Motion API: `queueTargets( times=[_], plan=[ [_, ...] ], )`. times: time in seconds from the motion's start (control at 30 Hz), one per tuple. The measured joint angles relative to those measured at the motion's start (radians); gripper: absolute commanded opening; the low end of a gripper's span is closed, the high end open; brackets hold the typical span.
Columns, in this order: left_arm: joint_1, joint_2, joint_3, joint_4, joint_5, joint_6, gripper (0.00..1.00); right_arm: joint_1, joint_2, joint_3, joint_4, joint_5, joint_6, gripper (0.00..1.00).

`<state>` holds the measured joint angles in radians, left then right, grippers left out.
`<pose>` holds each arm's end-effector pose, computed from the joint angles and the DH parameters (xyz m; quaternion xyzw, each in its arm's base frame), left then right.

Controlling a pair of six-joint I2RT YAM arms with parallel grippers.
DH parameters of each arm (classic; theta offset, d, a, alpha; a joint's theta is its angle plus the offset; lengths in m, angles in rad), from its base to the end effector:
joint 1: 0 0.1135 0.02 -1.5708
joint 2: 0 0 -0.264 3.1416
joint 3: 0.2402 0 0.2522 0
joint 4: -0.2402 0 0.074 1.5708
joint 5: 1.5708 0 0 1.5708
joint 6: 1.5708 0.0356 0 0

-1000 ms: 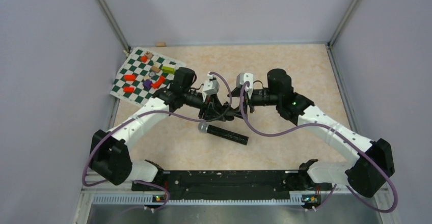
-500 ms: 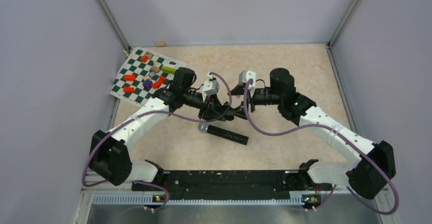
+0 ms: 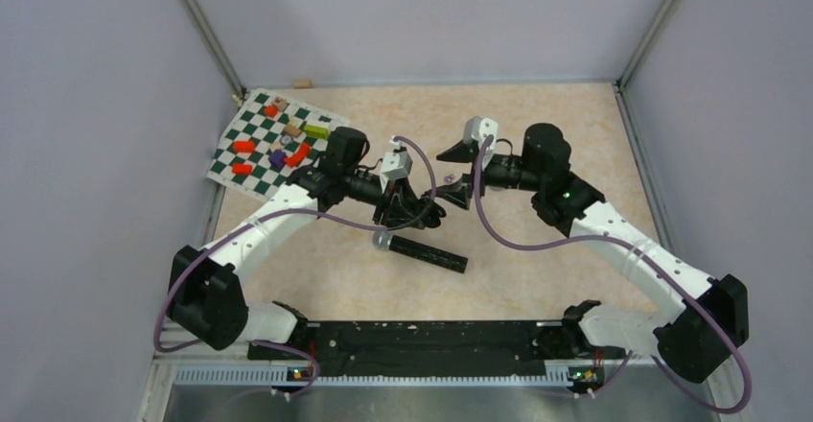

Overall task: Insert the wireless bluetooth earbuds into the charging case
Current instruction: Close the charging case.

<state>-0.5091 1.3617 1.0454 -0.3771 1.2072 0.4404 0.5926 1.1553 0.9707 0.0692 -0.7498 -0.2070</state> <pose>0.2312 -0.1671 0.2972 0.5551 0.5527 -0.5256 0.3319 0.2060 0.1679 0.3575 -0.4948 0.5452 0.3870 0.5551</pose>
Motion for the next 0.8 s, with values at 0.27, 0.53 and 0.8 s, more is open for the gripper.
queueTargets(
  times=[0.27,0.53,0.8],
  plan=[
    [-0.001,0.000,0.000,0.000,0.000,-0.001,0.00,0.016,0.022,0.000,-0.014,0.041,-0.027,0.70],
    [-0.001,0.000,0.000,0.000,-0.001,-0.012,0.00,0.023,0.051,0.000,-0.048,0.040,-0.056,0.70],
    [-0.001,0.000,0.000,0.000,-0.002,-0.019,0.00,0.025,0.057,0.000,-0.069,0.024,-0.062,0.70]
  ],
)
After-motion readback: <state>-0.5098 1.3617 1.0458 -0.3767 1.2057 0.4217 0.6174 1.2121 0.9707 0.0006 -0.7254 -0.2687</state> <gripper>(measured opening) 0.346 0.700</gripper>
